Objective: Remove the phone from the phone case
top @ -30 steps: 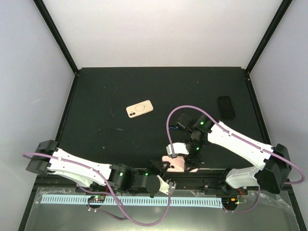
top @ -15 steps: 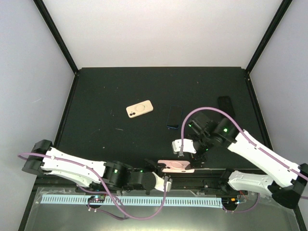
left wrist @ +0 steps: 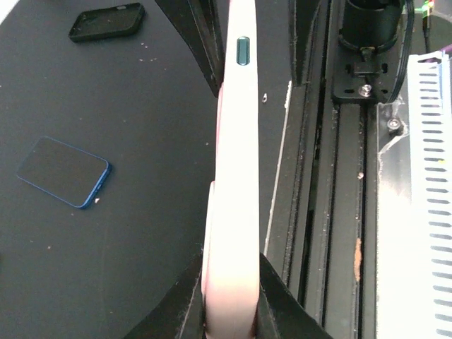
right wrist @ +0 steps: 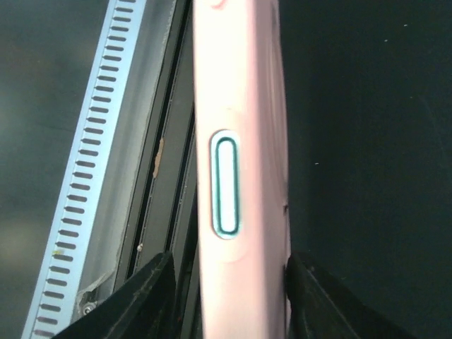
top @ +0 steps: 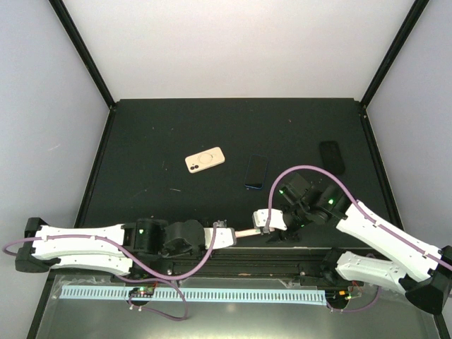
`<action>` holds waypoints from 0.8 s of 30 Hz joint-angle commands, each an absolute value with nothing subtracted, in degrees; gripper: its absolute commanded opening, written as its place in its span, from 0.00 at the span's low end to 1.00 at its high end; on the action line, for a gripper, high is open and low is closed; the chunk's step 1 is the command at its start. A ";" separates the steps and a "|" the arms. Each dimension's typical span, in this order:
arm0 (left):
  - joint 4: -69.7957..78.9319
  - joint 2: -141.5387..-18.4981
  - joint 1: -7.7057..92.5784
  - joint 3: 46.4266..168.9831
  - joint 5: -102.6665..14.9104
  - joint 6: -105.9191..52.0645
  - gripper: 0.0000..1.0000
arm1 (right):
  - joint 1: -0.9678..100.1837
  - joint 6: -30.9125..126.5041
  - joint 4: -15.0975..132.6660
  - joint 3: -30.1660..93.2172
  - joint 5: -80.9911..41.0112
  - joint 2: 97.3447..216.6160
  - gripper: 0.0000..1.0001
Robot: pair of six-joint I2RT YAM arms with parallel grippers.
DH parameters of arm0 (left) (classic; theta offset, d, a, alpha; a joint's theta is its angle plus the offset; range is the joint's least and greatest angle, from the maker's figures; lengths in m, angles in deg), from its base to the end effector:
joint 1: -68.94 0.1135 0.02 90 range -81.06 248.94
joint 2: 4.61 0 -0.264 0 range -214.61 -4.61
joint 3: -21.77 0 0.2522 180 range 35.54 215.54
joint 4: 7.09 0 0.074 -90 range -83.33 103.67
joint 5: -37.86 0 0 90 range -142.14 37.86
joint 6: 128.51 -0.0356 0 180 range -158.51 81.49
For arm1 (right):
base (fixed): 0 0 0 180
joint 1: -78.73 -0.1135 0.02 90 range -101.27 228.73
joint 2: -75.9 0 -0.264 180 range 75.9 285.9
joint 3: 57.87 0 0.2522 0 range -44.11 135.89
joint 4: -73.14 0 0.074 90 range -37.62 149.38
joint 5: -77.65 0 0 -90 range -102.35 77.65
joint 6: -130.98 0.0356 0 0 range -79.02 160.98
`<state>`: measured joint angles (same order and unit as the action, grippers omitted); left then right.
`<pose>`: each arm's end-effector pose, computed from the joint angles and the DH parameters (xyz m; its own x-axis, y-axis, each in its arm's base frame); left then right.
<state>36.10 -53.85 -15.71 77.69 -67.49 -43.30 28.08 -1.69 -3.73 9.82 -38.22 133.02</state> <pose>0.0267 -0.1835 0.2784 0.0232 0.6155 -0.7878 0.9416 0.2512 0.2241 0.0940 0.1392 0.2844 0.1201 -0.8154 -0.5663 -0.9869 -0.1601 0.0213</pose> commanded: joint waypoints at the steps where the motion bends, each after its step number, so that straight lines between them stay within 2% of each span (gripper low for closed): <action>1: 32.78 -52.40 -14.23 78.72 -64.62 -40.38 0.04 | 27.74 -2.52 -1.91 9.82 -36.45 133.07 0.41; 4: 33.50 -53.15 -13.43 79.16 -62.62 -40.42 0.04 | 27.75 -2.35 -1.43 10.24 -36.52 133.05 0.40; 6: 34.13 -54.40 -12.89 79.85 -60.62 -40.57 0.04 | 27.67 -2.48 -1.54 10.78 -36.52 133.04 0.45; 8: 35.05 -55.94 -12.47 80.87 -59.12 -40.70 0.04 | 27.73 -3.04 -2.20 11.64 -36.61 133.29 0.46; 14: 35.44 -58.75 -11.62 82.86 -57.05 -41.50 0.03 | 27.75 -3.48 -3.59 13.11 -34.63 134.67 0.33; 16: 34.16 -58.68 -11.26 82.76 -56.22 -41.89 0.03 | 27.63 -3.51 -3.67 13.04 -33.94 135.09 0.32; 17: 33.70 -58.64 -11.08 82.79 -55.95 -42.05 0.03 | 27.65 -3.57 -3.77 13.02 -33.86 135.21 0.32; 21: 33.09 -58.58 -10.36 83.35 -55.57 -42.65 0.03 | 27.29 -4.10 -4.96 12.99 -34.74 135.28 0.50; 24: 32.44 -58.13 -9.79 83.61 -55.09 -42.81 0.02 | 27.01 -3.86 -4.68 12.39 -34.63 135.62 0.48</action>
